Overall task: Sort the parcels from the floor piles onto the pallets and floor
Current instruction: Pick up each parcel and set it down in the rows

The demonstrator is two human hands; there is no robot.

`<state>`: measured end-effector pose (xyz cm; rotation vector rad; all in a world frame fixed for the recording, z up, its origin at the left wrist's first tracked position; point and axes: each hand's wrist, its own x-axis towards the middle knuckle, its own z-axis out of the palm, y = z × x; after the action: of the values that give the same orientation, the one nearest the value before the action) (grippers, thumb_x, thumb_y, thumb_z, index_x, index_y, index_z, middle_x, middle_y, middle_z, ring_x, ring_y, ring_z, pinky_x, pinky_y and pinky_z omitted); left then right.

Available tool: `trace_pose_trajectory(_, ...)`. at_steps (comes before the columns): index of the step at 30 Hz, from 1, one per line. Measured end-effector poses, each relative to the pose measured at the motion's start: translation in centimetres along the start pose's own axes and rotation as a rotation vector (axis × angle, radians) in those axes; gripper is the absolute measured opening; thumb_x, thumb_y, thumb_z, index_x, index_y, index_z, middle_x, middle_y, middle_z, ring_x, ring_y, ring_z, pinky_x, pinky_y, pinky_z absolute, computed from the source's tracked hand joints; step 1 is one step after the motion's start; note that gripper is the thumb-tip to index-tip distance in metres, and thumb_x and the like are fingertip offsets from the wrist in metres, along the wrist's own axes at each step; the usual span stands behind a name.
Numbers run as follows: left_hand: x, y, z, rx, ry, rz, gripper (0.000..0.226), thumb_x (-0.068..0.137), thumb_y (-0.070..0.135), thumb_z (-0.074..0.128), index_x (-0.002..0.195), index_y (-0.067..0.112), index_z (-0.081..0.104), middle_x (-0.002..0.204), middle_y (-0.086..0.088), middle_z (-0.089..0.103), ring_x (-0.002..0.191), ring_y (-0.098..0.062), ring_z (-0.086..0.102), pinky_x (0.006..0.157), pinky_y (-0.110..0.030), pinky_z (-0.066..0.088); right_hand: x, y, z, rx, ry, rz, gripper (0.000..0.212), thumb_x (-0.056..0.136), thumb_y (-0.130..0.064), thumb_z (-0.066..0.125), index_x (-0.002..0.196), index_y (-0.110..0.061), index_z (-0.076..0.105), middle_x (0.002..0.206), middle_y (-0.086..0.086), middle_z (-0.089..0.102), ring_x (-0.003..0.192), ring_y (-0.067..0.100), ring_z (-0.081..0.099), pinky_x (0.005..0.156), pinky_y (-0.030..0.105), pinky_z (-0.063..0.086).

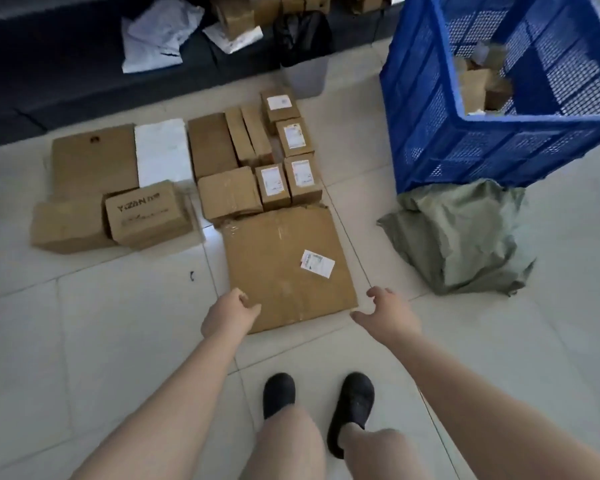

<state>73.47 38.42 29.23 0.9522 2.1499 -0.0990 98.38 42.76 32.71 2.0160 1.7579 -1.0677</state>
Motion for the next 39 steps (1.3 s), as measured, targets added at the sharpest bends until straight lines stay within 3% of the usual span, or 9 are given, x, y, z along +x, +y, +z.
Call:
trace_pose_trajectory(6,12.3,-3.1,14.2,-0.141,-0.035,-0.137,0.056,0.088,0.042,0.061,0.134,0.015,0.044,0.134,-0.007,0.050,0.116,-0.026,0.054,0.092,-0.036,0.047,16.3,5.0,11.1,0.274,-0.087,0.143,0.078,0.081,-0.040,0.070,0.144,-0.012,0.032,0.142,0.005,0.039,0.120,0.023,0.050,0.086,0.031,0.044)
trace_pose_trajectory(11,25.5,-7.0,25.7,-0.319,0.027,-0.318,0.082,0.082,0.045,0.068,0.146,0.011,0.029,0.145,-0.014,0.039,0.126,-0.034,0.047,0.103,-0.043,0.041,30.7,8.8,21.3,0.397,-0.049,0.271,0.091,0.076,-0.037,0.078,0.144,-0.007,0.026,0.142,0.007,0.037,0.122,0.025,0.049,0.083,0.030,0.041)
trace_pose_trajectory(19,38.7,-13.4,35.6,-0.427,0.216,-0.582,0.103,0.080,0.051,0.067,0.151,0.010,0.006,0.156,-0.015,0.014,0.142,-0.035,0.018,0.113,-0.047,0.023,46.2,13.4,31.1,0.420,-0.010,0.335,0.104,0.064,-0.046,0.083,0.142,-0.008,0.025,0.142,0.012,0.037,0.129,0.032,0.041,0.105,0.043,0.039)
trace_pose_trajectory(21,40.0,-14.8,36.6,-0.537,0.287,-0.615,0.112,0.071,0.060,0.071,0.152,0.014,0.008,0.154,-0.016,0.019,0.141,-0.037,0.021,0.113,-0.049,0.023,47.6,13.9,31.7,0.477,-0.002,0.340,0.098,0.062,-0.046,0.085,0.136,-0.008,0.032,0.137,0.011,0.044,0.124,0.032,0.046,0.100,0.043,0.043)
trace_pose_trajectory(23,40.9,-15.8,37.0,-0.623,0.343,-0.646,0.123,0.053,0.073,0.074,0.147,0.009,0.026,0.147,-0.019,0.034,0.134,-0.038,0.034,0.111,-0.050,0.030,48.1,14.4,31.8,0.512,0.028,0.334,0.090,0.063,-0.044,0.085,0.132,-0.009,0.037,0.132,0.009,0.050,0.119,0.030,0.051,0.091,0.038,0.045)
trace_pose_trajectory(25,40.3,-15.9,36.8,-0.667,0.378,-0.631,0.120,0.048,0.076,0.074,0.138,0.005,0.039,0.139,-0.020,0.044,0.128,-0.038,0.042,0.108,-0.050,0.034,47.7,14.7,31.3,0.547,0.076,0.307,0.083,0.064,-0.041,0.085,0.128,-0.011,0.040,0.126,0.006,0.054,0.113,0.028,0.054,0.083,0.035,0.044)
trace_pose_trajectory(31,31.6,-14.4,32.2,-0.683,0.545,-0.607,0.094,0.069,0.061,0.072,0.137,0.007,0.038,0.138,-0.020,0.038,0.128,-0.042,0.033,0.102,-0.054,0.032,42.1,13.2,26.9,0.627,0.132,0.232,0.075,0.061,-0.039,0.086,0.120,-0.015,0.047,0.107,-0.001,0.055,0.092,0.023,0.052,0.082,0.037,0.046)
trace_pose_trajectory(35,21.3,-13.9,24.4,-0.755,0.640,-0.656,0.090,0.072,0.057,0.072,0.139,0.007,0.037,0.139,-0.020,0.037,0.129,-0.043,0.032,0.105,-0.052,0.031,34.1,8.7,20.6,0.585,0.159,0.158,0.070,0.052,-0.051,0.085,0.104,-0.024,0.046,0.098,-0.007,0.057,0.097,0.026,0.059,0.093,0.053,0.046)
trace_pose_trajectory(39,8.3,-14.3,13.1,-0.813,0.726,-0.698,0.084,0.071,0.058,0.073,0.133,0.008,0.046,0.135,-0.024,0.043,0.125,-0.046,0.038,0.106,-0.052,0.033,22.0,1.9,11.6,0.590,0.131,0.088,0.076,0.040,-0.059,0.082,0.100,-0.023,0.050,0.098,-0.007,0.059,0.096,0.025,0.061,0.092,0.053,0.046)
